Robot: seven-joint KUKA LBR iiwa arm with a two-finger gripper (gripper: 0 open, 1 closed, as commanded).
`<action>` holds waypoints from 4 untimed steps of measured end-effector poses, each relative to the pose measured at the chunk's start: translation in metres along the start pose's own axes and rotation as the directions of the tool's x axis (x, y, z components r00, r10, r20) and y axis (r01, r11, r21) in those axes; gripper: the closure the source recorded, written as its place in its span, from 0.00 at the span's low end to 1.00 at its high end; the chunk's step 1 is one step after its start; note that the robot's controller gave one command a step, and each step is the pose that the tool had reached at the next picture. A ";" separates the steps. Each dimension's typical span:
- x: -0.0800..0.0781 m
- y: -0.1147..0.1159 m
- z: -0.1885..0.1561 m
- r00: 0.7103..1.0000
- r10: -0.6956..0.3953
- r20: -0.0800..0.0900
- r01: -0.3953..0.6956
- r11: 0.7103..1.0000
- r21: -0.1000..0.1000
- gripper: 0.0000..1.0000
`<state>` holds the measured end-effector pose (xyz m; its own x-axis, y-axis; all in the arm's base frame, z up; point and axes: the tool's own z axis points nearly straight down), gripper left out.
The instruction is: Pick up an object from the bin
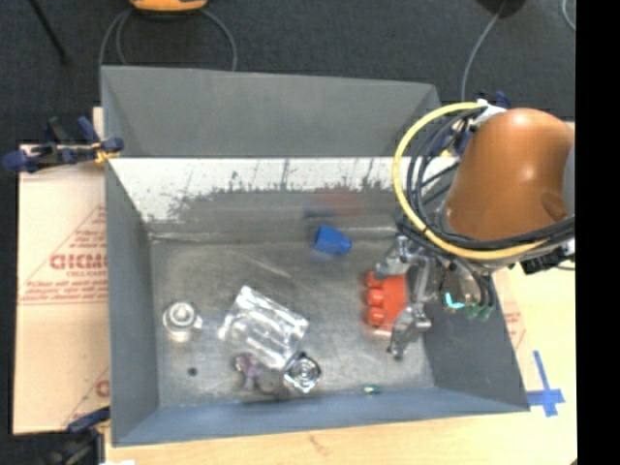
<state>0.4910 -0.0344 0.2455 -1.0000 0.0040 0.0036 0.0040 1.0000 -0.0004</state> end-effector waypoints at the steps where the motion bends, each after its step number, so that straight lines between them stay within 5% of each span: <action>1: -0.093 0.065 0.156 0.949 -0.316 0.005 0.316 0.949 0.001 0.00; 2: -0.081 0.115 0.154 0.765 -0.644 0.004 0.644 0.765 0.002 0.00; 3: -0.078 0.159 0.157 0.507 -0.862 0.007 0.862 0.507 0.008 0.00; 4: -0.066 0.197 0.157 0.124 -0.992 0.005 0.992 0.124 0.010 0.00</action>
Offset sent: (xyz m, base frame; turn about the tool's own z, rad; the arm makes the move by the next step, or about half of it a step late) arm 0.0926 0.0647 -0.1549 -0.3218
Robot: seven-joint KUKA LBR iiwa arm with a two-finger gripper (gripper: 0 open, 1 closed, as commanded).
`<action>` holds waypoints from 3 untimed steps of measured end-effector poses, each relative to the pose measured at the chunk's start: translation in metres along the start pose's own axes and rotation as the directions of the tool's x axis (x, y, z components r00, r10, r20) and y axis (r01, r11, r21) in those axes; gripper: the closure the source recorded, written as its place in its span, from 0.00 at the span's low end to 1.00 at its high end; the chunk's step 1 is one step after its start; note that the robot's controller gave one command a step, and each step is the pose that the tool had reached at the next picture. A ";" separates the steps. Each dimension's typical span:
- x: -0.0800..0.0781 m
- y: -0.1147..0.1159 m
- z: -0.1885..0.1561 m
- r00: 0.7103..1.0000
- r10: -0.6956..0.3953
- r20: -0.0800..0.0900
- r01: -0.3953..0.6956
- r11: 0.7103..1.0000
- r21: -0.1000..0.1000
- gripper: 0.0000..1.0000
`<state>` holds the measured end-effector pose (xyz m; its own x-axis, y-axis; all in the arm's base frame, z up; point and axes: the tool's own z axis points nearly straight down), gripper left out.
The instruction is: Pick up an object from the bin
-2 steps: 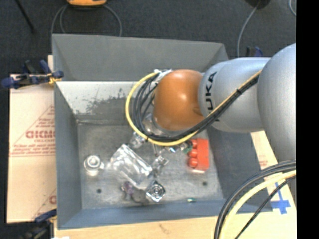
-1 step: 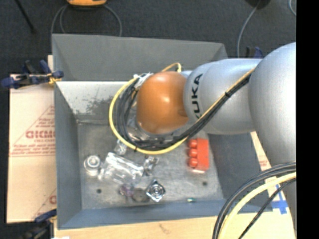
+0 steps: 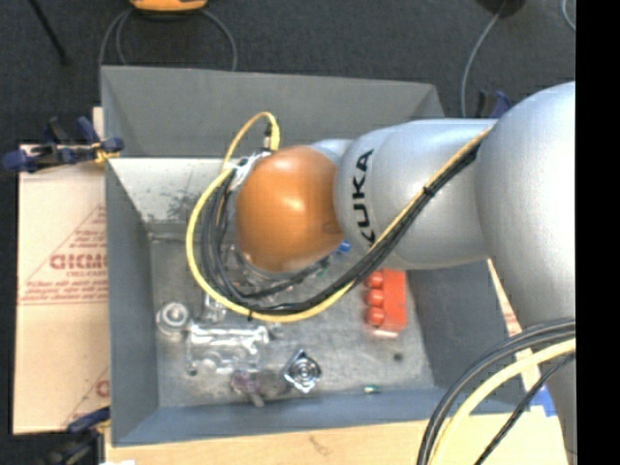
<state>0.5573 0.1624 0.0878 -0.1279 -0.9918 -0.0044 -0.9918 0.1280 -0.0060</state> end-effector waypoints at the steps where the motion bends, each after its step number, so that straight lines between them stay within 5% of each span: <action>1: -0.001 0.001 0.000 1.000 0.005 0.002 -0.005 1.000 -0.003 1.00; 2: -0.003 0.006 -0.035 1.000 0.031 0.001 -0.031 1.000 0.002 1.00; 3: -0.004 0.006 -0.033 0.999 0.033 0.002 -0.033 0.999 -0.002 0.00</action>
Offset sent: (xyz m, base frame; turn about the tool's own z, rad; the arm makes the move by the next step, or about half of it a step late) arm 0.0000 0.0000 0.0000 0.0000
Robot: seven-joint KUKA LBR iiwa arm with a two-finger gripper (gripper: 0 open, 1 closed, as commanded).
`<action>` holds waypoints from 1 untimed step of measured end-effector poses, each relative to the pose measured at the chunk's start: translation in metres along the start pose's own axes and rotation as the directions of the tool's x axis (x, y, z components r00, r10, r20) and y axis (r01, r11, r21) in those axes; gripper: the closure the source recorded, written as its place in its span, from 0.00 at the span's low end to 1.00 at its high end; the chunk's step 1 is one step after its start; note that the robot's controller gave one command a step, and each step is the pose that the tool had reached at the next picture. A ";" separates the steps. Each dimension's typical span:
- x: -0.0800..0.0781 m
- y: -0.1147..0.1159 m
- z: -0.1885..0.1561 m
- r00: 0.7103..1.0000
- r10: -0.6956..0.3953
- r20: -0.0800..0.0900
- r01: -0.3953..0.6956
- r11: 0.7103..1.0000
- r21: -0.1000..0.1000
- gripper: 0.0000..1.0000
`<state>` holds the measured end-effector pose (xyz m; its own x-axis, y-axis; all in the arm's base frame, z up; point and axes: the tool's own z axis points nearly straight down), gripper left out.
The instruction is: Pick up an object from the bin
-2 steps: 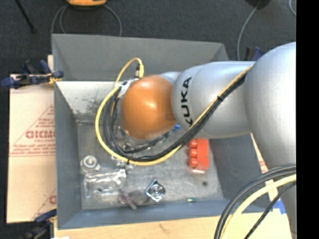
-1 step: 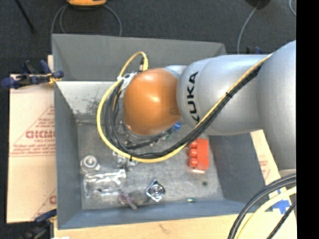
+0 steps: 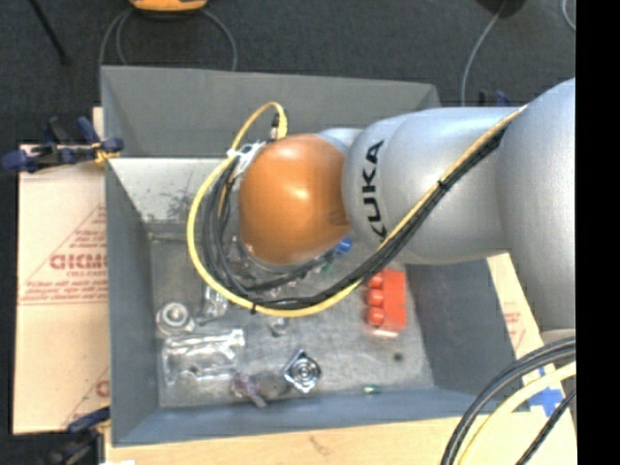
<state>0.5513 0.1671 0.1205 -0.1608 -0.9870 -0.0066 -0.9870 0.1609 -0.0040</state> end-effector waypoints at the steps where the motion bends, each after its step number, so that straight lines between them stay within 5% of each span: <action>1: -0.026 0.003 0.026 0.946 -0.324 0.001 0.324 0.946 0.004 0.00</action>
Offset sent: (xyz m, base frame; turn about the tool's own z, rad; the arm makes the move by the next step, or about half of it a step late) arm -0.0006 0.0264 -0.0257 -0.3326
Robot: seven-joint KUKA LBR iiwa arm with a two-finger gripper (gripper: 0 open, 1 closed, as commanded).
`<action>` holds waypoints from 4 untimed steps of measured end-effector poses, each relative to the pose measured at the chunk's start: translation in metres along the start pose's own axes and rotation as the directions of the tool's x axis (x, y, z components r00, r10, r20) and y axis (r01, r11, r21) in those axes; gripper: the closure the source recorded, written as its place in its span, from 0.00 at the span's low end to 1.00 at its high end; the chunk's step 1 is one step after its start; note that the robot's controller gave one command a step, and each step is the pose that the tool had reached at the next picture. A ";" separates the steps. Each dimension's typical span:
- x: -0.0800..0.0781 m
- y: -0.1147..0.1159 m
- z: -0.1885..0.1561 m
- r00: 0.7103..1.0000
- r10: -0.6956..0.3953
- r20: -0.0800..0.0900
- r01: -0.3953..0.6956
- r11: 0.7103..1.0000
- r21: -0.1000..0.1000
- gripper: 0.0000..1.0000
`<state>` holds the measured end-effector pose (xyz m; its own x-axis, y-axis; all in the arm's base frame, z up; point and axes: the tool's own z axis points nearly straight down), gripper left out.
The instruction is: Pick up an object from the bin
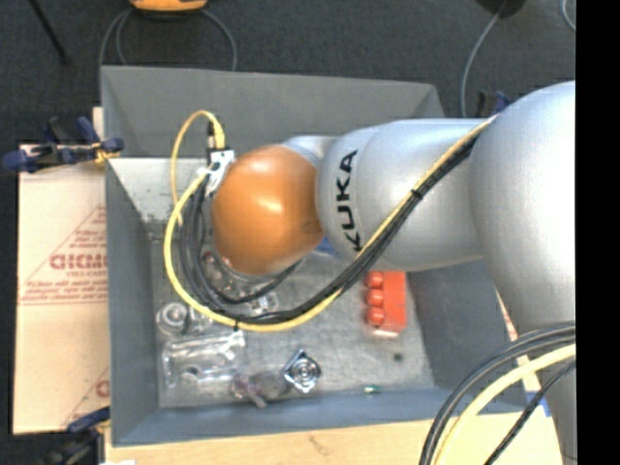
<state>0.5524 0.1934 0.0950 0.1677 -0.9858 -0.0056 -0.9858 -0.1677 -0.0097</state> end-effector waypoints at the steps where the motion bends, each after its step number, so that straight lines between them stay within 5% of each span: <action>1: -0.044 0.003 0.008 0.979 -0.202 0.002 0.202 0.979 -0.001 0.00; 2: -0.043 -0.010 0.013 1.000 -0.025 0.004 0.025 1.000 0.000 0.00; 3: -0.030 0.028 -0.008 0.999 0.042 -0.002 -0.042 0.999 -0.006 0.00; 4: -0.004 -0.023 0.011 0.992 -0.123 -0.004 0.123 0.992 -0.007 0.00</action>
Offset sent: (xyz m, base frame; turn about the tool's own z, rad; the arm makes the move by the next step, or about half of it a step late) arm -0.0111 0.0418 -0.0085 -0.2055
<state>0.5747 0.2014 0.0844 0.2875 -0.9578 -0.0002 -0.9578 -0.2875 -0.0035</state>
